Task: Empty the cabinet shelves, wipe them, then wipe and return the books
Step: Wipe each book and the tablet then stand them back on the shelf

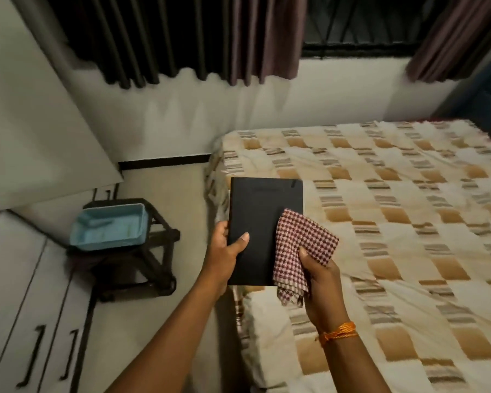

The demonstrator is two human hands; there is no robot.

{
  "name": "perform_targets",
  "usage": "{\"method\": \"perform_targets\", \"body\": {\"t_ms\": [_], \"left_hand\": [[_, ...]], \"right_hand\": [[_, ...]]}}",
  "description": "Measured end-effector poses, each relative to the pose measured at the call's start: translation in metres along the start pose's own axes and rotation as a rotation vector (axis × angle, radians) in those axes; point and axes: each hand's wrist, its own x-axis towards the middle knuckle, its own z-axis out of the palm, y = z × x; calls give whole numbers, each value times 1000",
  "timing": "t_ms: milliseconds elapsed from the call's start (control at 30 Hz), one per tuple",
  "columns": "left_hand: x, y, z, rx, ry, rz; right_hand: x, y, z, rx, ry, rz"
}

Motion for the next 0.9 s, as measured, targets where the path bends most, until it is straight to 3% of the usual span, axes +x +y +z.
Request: {"method": "perform_targets", "body": {"t_ms": [133,400,900], "left_hand": [[-9,25,-78,-61,161,77],[-45,67,-215,-96,419,190],[-98,86,-354,-241,863,295]], "right_hand": [[-6,4,79,-168,-159,-68],[-40,48,207,-267,-412,-96],[-57,90,376,-481,-897,14]]}}
